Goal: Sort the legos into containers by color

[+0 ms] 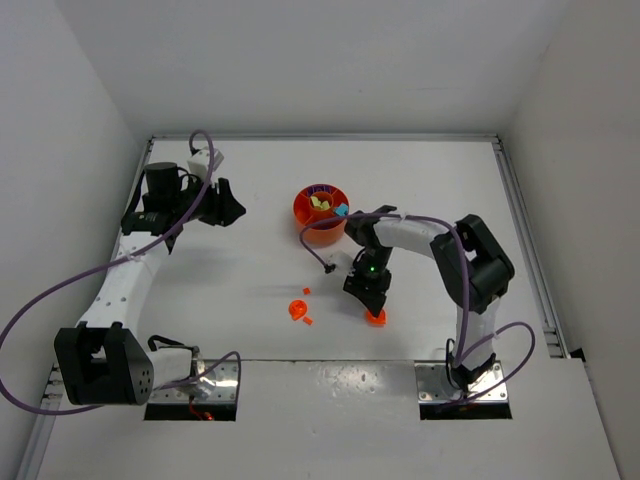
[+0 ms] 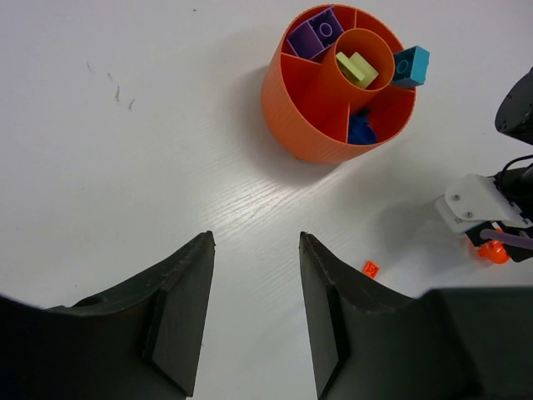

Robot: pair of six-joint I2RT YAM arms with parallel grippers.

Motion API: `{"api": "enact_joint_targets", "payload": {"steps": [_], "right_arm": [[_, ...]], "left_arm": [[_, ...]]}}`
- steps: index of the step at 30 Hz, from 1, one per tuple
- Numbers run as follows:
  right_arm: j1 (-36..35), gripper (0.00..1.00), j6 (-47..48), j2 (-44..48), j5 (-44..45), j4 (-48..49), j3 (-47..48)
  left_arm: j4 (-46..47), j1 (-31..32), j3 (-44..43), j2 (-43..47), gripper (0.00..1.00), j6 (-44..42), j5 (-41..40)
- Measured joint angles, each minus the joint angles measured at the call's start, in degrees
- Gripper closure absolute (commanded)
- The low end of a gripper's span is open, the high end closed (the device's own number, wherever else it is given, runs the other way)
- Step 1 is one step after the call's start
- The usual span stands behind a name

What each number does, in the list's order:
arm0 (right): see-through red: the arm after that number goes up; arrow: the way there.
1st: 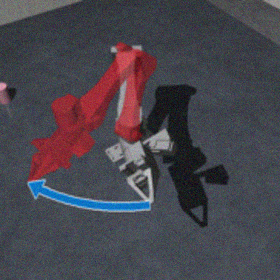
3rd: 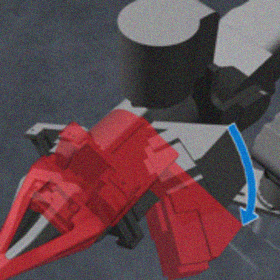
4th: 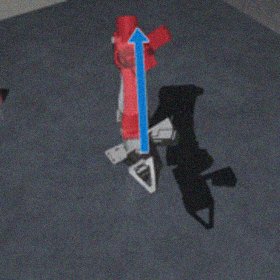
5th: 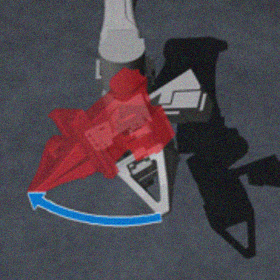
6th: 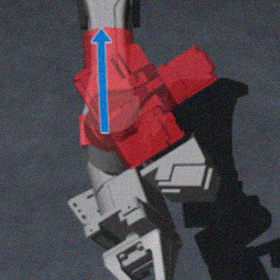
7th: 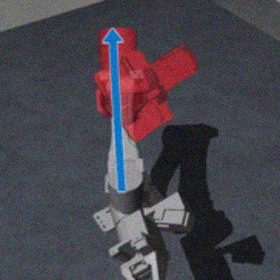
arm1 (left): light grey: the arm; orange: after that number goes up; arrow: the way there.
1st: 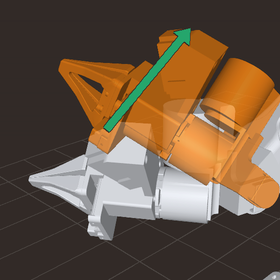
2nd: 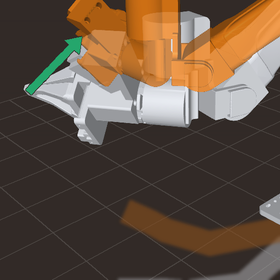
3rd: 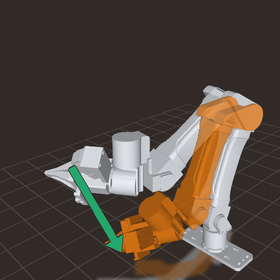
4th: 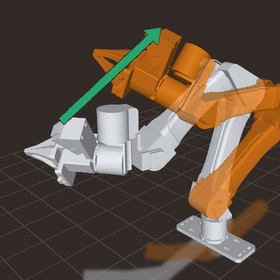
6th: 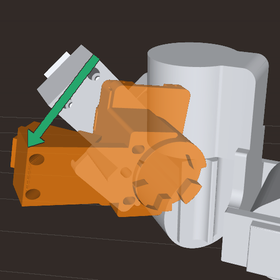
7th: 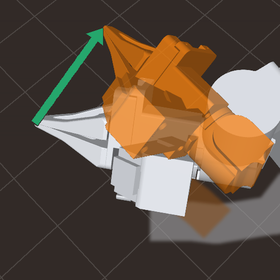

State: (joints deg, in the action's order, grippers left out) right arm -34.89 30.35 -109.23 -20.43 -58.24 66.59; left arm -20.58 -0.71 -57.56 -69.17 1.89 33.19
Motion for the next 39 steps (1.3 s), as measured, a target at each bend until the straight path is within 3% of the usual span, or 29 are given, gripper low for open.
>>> {"api": "enact_joint_targets", "payload": {"steps": [7, 10, 11, 15, 23, 30, 35, 39], "right_arm": [[0.0, 0.55, -0.4, -2.6, 0.7, 1.3, 0.1], [0.0, 0.70, -0.4, -3.1, 0.7, 1.3, 0.1], [0.0, 0.81, -0.4, -3.3, 0.7, 1.3, 0.2], [0.0, 1.00, -0.7, -3.7, 0.7, 1.2, 0.2], [0.1, 1.00, -1.4, -3.2, 0.6, -0.5, 2.9], [-1.3, 1.00, -8.7, 2.6, 1.7, 2.8, 14.8], [-3.2, 1.00, -16.4, 6.5, 8.5, 9.4, 22.1], [-5.2, 1.00, -22.3, 3.3, 15.8, 10.4, 32.8]], "left_arm": [[0.0, 0.0, 0.0, -0.4, 0.49, -0.1, 0.0], [0.0, 0.0, 0.0, -0.4, 0.49, -0.1, 0.0], [0.0, 0.0, 0.0, -0.4, 0.49, -0.1, 0.0], [-0.1, 0.0, 0.0, -0.4, 0.49, -0.1, 0.0], [-0.1, 0.0, 0.0, -0.4, 0.49, -0.1, -0.2], [0.1, -0.2, 0.0, -0.4, 0.49, 0.3, -0.6], [0.1, -0.4, 0.0, -0.4, 0.49, 0.3, -1.2], [0.2, -0.4, 0.0, -0.4, 0.49, 0.7, -1.5]]}}
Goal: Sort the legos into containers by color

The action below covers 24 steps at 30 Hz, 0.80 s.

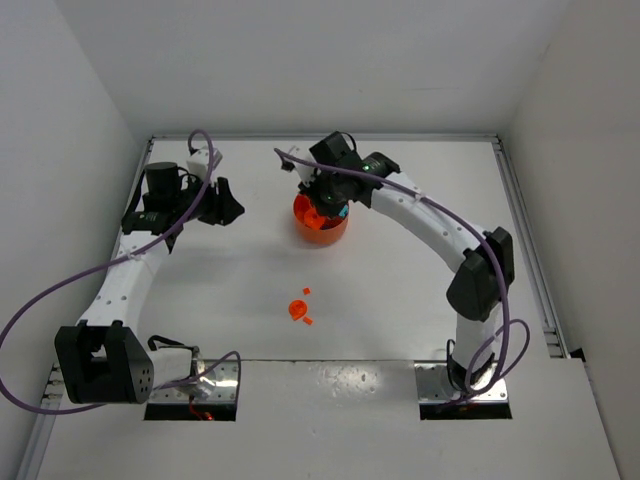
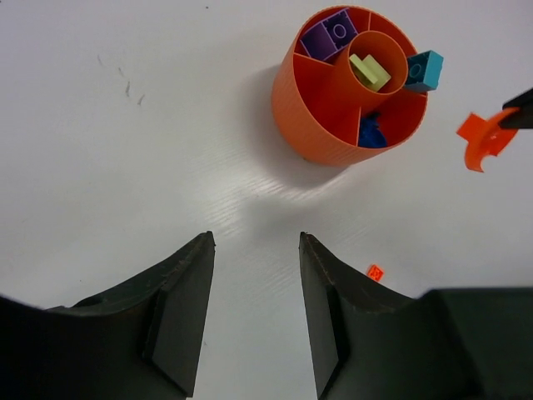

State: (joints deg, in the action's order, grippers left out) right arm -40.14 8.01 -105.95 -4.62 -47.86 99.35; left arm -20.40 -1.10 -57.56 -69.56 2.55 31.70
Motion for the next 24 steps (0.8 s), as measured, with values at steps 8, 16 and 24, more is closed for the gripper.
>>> {"api": "enact_joint_targets", "payload": {"steps": [8, 16, 24], "right_arm": [[-6.6, 1.00, -6.2, -8.9, 14.8, 2.7, 13.8], [-11.1, 1.00, -6.0, -17.8, 30.9, 6.1, 15.3], [-12.0, 1.00, -3.4, -20.9, 44.5, 10.0, 15.4]], "left_arm": [[0.3, -0.1, 0.0, 0.0, 0.49, 0.8, -1.0], [0.4, -0.2, 0.0, 0.0, 0.49, 0.9, -1.6], [0.8, -0.8, 0.0, 0.0, 0.49, 1.0, -2.2]]}}
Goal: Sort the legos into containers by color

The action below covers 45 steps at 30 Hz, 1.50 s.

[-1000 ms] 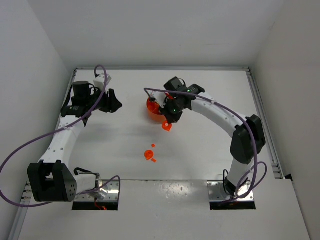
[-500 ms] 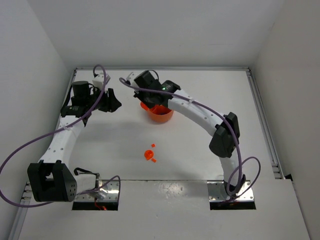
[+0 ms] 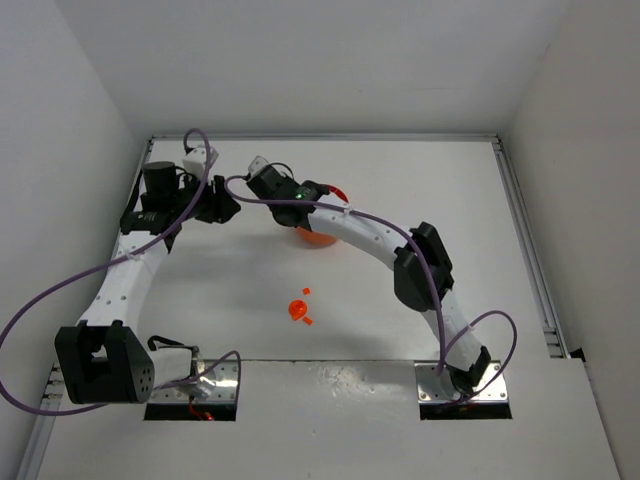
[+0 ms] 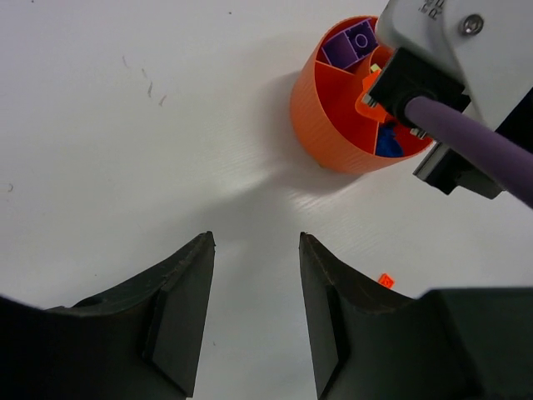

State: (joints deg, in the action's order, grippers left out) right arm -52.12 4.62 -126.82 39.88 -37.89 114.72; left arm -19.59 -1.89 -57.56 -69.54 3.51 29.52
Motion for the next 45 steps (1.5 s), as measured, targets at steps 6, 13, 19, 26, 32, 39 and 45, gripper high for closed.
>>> {"api": "enact_joint_targets", "payload": {"steps": [6, 13, 19, 26, 32, 39, 45], "right_arm": [[-0.4, 1.00, 1.2, -0.7, 4.8, 2.8, 0.8], [-0.5, 1.00, 1.3, -4.0, 6.1, 3.3, 1.0], [-0.5, 1.00, -0.2, -5.3, 4.2, 2.2, 1.0], [-0.4, 1.00, -1.2, -5.2, 2.7, 1.4, -1.0], [-0.1, 1.00, -1.6, -3.3, 1.3, 1.4, -7.1], [-0.1, 0.96, -1.4, 2.1, 1.0, 1.9, -12.1], [-0.1, 0.89, -1.0, 5.3, 1.0, 2.6, -13.5]], "left_arm": [[0.2, -0.2, 0.2, 0.2, 0.49, 0.0, -0.1], [0.8, -1.3, 0.3, 0.4, 0.49, 0.3, -0.5], [0.9, -1.9, 0.3, 0.4, 0.49, 0.6, -0.7], [0.9, -2.1, 0.3, 0.4, 0.49, 0.7, -0.6], [0.9, -2.3, 0.4, 0.4, 0.49, 1.3, -0.3], [0.9, -2.3, 0.4, 0.4, 0.49, 1.5, 0.1], [0.9, -2.3, 0.4, 0.4, 0.49, 1.5, 0.2]]}}
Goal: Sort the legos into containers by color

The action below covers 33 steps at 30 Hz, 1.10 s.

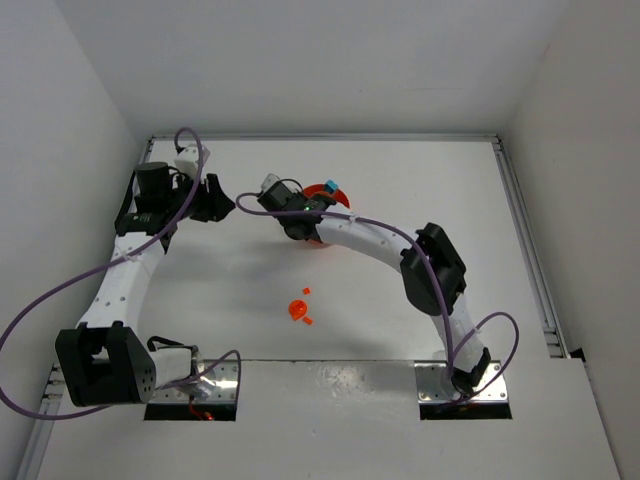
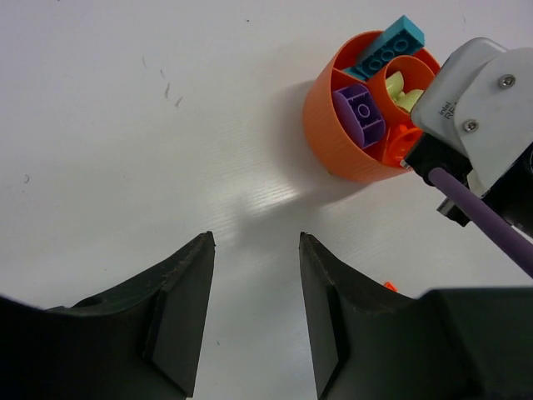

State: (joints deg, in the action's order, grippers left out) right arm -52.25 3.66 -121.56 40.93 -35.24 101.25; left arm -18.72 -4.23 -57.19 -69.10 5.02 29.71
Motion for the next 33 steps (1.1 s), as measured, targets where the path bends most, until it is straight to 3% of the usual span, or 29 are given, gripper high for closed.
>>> {"api": "enact_joint_targets", "payload": {"steps": [8, 13, 33], "right_arm": [[0.5, 0.94, 0.5, 1.1, -1.0, 0.5, -3.7], [0.7, 0.89, 0.7, 1.1, -1.9, 0.3, -5.1], [0.7, 0.89, 0.8, 1.4, -6.6, 0.0, -5.1]], "left_arm": [[0.0, 0.0, 0.0, 0.0, 0.49, 0.0, 0.3], [0.0, 0.0, 0.0, 0.0, 0.49, 0.0, 0.5], [0.0, 0.0, 0.0, 0.0, 0.49, 0.0, 1.1]]}}
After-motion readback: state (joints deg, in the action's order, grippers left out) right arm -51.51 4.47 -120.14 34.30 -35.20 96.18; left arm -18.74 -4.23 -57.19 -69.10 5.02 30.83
